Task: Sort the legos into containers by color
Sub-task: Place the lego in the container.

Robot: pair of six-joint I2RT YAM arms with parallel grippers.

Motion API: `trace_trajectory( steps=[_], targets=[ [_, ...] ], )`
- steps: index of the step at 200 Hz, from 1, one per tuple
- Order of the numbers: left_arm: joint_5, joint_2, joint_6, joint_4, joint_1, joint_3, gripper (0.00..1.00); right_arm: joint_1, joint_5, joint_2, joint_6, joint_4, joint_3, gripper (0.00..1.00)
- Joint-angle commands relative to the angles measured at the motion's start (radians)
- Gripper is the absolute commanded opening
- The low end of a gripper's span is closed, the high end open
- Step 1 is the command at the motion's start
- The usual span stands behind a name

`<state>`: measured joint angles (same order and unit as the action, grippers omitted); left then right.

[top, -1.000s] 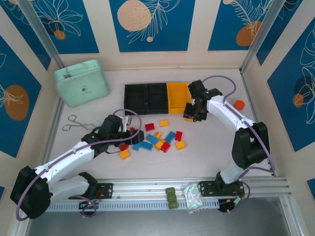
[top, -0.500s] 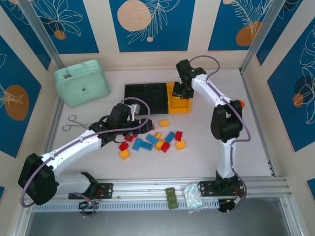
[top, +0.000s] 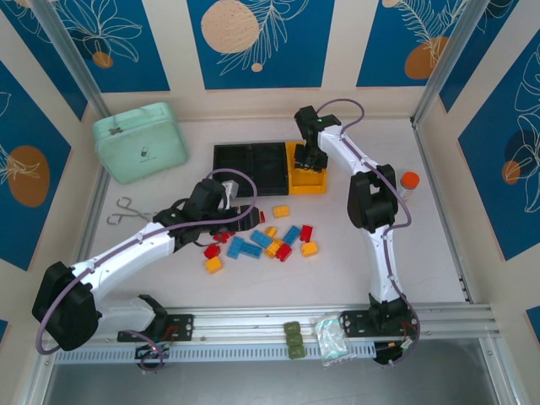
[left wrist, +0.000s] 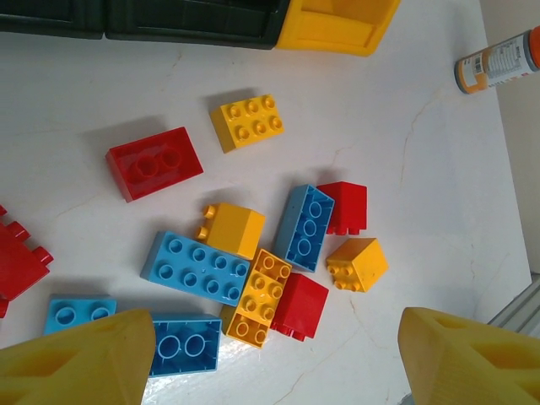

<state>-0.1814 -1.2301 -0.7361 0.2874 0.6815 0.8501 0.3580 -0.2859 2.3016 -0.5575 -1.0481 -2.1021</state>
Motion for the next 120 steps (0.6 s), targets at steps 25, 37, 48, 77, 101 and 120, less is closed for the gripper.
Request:
trace_trajectory(
  steps=[25,37,48,77,101,120],
  targets=[
    [0.02,0.003,-0.008,0.033,0.009,0.02,0.76,0.004,-0.016,0.007,-0.014,-0.037,-0.044,0.47],
    [0.024,0.006,-0.008,0.041,0.009,0.021,0.77,0.006,-0.016,-0.004,-0.013,-0.037,-0.045,0.48],
    [0.026,0.011,-0.008,0.044,0.01,0.021,0.76,0.007,-0.014,-0.019,-0.014,-0.034,-0.044,0.51],
    [0.038,0.025,-0.008,0.065,0.01,0.018,0.77,0.009,-0.012,-0.058,-0.008,-0.034,-0.045,0.56],
    [0.049,0.039,-0.009,0.084,0.01,0.014,0.77,0.013,-0.016,-0.098,-0.002,-0.038,-0.044,0.57],
    [0.061,0.057,-0.008,0.103,0.009,0.01,0.77,0.022,-0.012,-0.159,0.001,-0.018,-0.01,0.57]
  ],
)
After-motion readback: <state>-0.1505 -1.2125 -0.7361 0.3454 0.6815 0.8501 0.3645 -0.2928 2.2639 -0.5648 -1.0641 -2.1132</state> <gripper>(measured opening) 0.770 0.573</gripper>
